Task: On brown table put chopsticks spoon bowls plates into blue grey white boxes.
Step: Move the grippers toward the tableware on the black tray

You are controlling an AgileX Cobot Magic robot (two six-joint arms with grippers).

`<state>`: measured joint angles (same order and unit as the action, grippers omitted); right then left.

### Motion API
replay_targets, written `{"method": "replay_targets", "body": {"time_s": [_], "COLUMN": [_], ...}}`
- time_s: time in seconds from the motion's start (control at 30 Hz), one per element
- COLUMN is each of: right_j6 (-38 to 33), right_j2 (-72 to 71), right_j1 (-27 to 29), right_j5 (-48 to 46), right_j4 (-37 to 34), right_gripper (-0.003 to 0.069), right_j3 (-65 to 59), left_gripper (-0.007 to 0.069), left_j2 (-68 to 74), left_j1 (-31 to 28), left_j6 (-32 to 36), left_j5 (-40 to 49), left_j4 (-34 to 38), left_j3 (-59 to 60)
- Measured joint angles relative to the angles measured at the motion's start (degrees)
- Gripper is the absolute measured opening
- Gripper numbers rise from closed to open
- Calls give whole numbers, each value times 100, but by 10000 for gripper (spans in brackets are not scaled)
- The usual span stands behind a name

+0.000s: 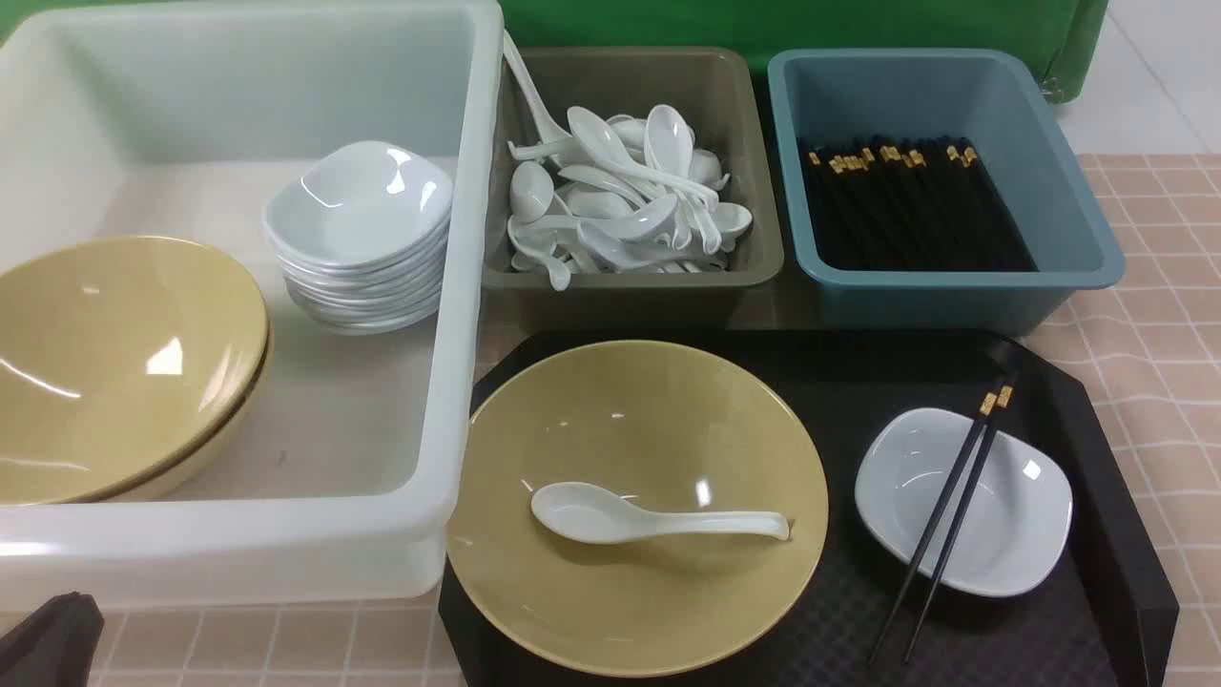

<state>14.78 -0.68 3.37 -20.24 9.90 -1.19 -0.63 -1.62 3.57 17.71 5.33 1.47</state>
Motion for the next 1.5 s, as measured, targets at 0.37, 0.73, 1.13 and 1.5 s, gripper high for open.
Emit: {"method": "replay_targets", "body": {"time_s": [0.37, 0.73, 1.13, 1.5], "right_j6": [0, 0, 0, 0], "right_j2": [0, 0, 0, 0], "right_j1": [0, 0, 0, 0], "right_j5": [0, 0, 0, 0], "right_j4": [0, 0, 0, 0], "right_gripper": [238, 238, 238, 238], "right_j3": [0, 0, 0, 0], "left_gripper": [1, 1, 1, 1], "left_j2": [0, 0, 0, 0], "left_j1": [0, 0, 6, 6], "left_j6": [0, 0, 0, 0], "left_j5": [0, 0, 0, 0], "left_j4": [0, -361, -405, -411], "left_j3": [0, 0, 0, 0]}}
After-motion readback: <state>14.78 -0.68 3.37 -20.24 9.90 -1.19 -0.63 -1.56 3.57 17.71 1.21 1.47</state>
